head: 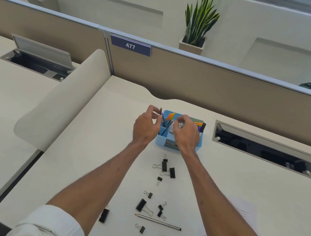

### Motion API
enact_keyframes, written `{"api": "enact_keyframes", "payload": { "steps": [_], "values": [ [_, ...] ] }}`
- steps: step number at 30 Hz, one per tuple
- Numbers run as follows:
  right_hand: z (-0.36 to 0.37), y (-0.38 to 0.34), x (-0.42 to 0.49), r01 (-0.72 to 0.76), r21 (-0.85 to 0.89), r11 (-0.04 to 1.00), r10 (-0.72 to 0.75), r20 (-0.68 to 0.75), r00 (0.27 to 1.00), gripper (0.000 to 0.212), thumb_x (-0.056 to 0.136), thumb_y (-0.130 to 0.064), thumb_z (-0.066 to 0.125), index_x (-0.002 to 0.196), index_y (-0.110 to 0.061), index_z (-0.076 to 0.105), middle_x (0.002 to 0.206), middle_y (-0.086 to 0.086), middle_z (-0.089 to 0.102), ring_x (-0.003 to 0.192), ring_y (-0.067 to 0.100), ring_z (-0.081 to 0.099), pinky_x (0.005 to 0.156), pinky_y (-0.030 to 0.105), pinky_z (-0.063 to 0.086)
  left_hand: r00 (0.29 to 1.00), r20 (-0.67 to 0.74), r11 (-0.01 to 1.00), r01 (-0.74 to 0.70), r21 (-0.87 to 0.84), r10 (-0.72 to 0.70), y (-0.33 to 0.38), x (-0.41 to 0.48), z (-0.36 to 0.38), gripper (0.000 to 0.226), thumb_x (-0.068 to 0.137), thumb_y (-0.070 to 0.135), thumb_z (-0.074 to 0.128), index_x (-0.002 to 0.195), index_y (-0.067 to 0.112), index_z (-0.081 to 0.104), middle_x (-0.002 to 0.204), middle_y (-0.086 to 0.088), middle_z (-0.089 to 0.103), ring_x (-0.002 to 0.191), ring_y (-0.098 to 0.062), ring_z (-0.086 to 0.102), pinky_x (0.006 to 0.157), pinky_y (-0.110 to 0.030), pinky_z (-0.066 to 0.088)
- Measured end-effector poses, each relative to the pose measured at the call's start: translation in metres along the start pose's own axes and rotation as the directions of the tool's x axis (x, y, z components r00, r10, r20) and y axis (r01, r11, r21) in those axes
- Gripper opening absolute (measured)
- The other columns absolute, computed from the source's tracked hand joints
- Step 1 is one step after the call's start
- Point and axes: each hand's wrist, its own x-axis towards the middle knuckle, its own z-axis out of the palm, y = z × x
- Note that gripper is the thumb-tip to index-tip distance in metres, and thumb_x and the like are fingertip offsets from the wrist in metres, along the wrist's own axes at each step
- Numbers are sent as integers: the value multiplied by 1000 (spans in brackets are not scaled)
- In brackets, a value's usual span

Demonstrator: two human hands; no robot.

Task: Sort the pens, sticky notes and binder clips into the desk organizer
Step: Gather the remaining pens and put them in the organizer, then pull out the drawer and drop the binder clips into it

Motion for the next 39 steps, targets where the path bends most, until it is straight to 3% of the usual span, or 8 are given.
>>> {"api": "enact_keyframes", "payload": {
  "steps": [5, 9, 12, 15, 18, 23, 34, 39],
  "values": [
    [-12, 7, -16, 53, 81, 995, -44, -98, 994, 10, 100, -24, 69, 109, -24, 72, 104, -11, 77, 92, 7, 69, 71, 28, 57, 999, 28, 997, 39, 60, -41, -2, -4, 2, 17, 105, 28, 68, 119, 17, 67, 117, 1, 79, 111, -18, 74, 88, -39, 65],
    [-16, 19, -41, 155, 138, 978, -176, 155, 972, 1, 97, -28, 70, 97, -29, 69, 94, -18, 73, 82, -1, 65, 68, 21, 54, 992, 86, 990, 80, 114, -90, -3, -11, 4, 22, 105, 23, 64, 125, 19, 70, 129, 4, 75, 126, -20, 66, 100, -45, 60],
    [-12, 28, -72, 170, 141, 975, -216, 455, 864, 3, 92, -27, 71, 93, -29, 73, 89, -17, 76, 75, -6, 63, 68, 23, 53, 987, 125, 987, 89, 135, -106, -2, -19, 5, 31, 107, 26, 62, 137, 20, 66, 141, 2, 69, 133, -21, 60, 102, -43, 59],
    [-8, 37, -103, 174, 77, 982, -176, 711, 681, 6, 87, -31, 69, 89, -27, 74, 83, -17, 76, 80, 1, 68, 80, 37, 60, 985, 132, 985, 90, 148, -110, -1, -29, 6, 37, 107, 26, 61, 144, 21, 60, 148, 2, 63, 138, -21, 55, 104, -43, 57],
    [-7, 45, -133, 298, 8, 954, -177, 819, 545, 11, 87, -38, 72, 87, -27, 72, 87, -15, 76, 87, 8, 70, 84, 35, 60, 989, 120, 986, 63, 156, -82, -2, -42, 5, 41, 106, 21, 61, 147, 20, 56, 150, 3, 58, 145, -20, 48, 110, -45, 56],
    [-8, 60, -180, 472, -78, 878, -167, 874, 456, 23, 84, -46, 73, 92, -26, 69, 93, -10, 76, 87, 16, 69, 78, 34, 54, 994, 109, 987, -1, 163, -17, -1, -73, 5, 49, 104, 16, 62, 152, 19, 50, 160, 3, 48, 154, -18, 39, 119, -43, 47],
    [-12, 77, -224, 652, -102, 751, -271, 853, 446, 5, 92, -22, 60, 93, -18, 62, 101, -2, 66, 83, 30, 65, 72, 36, 49, 965, 263, 981, -70, 183, 20, -3, -116, 5, 60, 106, 10, 58, 163, 20, 41, 176, 1, 30, 165, -18, 26, 132, -44, 34],
    [-27, 72, -205, 525, -103, 845, -257, 783, 566, 13, 88, -36, 62, 94, -25, 59, 101, -8, 68, 86, 22, 66, 75, 36, 53, 944, 319, 958, -161, 238, 79, 1, -112, 4, 63, 109, 11, 54, 168, 20, 34, 179, 2, 24, 168, -18, 19, 135, -41, 29]
  ]
}}
